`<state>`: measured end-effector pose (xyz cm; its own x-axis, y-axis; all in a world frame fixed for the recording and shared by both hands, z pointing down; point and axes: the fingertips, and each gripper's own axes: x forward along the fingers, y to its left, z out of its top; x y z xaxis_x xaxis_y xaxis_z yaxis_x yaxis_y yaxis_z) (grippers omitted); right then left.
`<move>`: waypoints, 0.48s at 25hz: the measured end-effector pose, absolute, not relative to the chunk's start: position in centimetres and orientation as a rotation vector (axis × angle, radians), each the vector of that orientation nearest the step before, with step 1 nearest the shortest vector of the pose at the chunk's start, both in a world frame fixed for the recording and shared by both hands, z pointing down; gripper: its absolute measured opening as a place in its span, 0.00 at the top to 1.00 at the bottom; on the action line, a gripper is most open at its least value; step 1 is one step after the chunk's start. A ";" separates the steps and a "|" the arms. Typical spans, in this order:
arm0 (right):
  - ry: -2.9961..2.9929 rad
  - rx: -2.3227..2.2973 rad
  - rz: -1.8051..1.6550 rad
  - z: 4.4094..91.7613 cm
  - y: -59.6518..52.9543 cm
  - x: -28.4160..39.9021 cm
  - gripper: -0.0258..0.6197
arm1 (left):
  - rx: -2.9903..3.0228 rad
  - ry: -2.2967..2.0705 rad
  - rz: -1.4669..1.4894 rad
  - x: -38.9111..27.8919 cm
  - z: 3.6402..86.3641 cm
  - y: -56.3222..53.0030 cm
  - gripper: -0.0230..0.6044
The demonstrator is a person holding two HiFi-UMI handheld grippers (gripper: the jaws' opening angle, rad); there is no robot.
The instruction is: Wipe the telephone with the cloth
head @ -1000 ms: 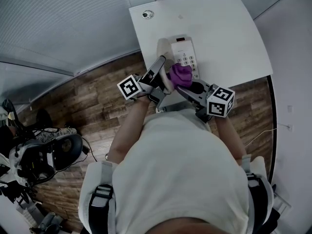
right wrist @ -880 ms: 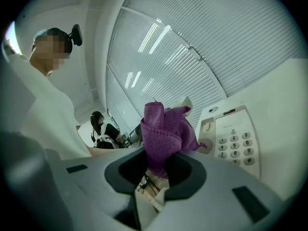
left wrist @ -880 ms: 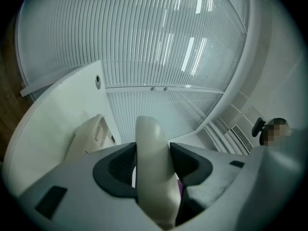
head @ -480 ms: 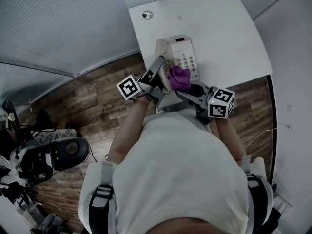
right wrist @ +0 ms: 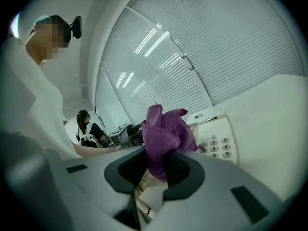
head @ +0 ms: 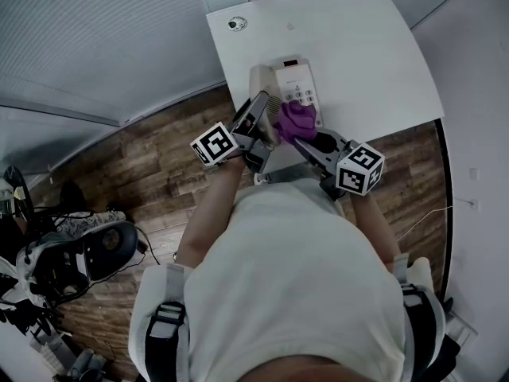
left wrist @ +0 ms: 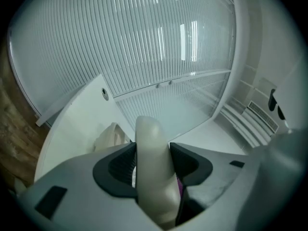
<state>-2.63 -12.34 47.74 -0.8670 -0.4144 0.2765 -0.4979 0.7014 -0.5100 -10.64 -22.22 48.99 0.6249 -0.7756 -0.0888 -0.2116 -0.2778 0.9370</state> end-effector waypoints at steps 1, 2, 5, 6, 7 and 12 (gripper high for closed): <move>-2.760 0.771 0.883 47.9 -12.6 -2.4 0.81 | 1.833 -0.851 -0.627 -10.9 49.7 -22.4 0.60; -2.754 0.796 0.874 48.1 -12.9 -2.2 0.81 | 1.848 -0.887 -0.590 -10.9 50.1 -22.5 0.60; -2.737 0.870 0.845 48.3 -13.7 -1.5 0.81 | 1.871 -0.951 -0.516 -10.6 50.8 -22.7 0.60; -2.731 0.894 0.837 48.3 -13.9 -1.2 0.81 | 1.876 -0.970 -0.493 -10.4 50.9 -22.8 0.60; -2.726 0.917 0.831 48.2 -14.2 -1.0 0.81 | 1.878 -0.991 -0.469 -10.3 51.1 -22.8 0.60; -2.713 0.993 0.813 47.7 -15.3 0.4 0.81 | 1.903 -1.105 -0.322 -9.3 52.3 -23.3 0.60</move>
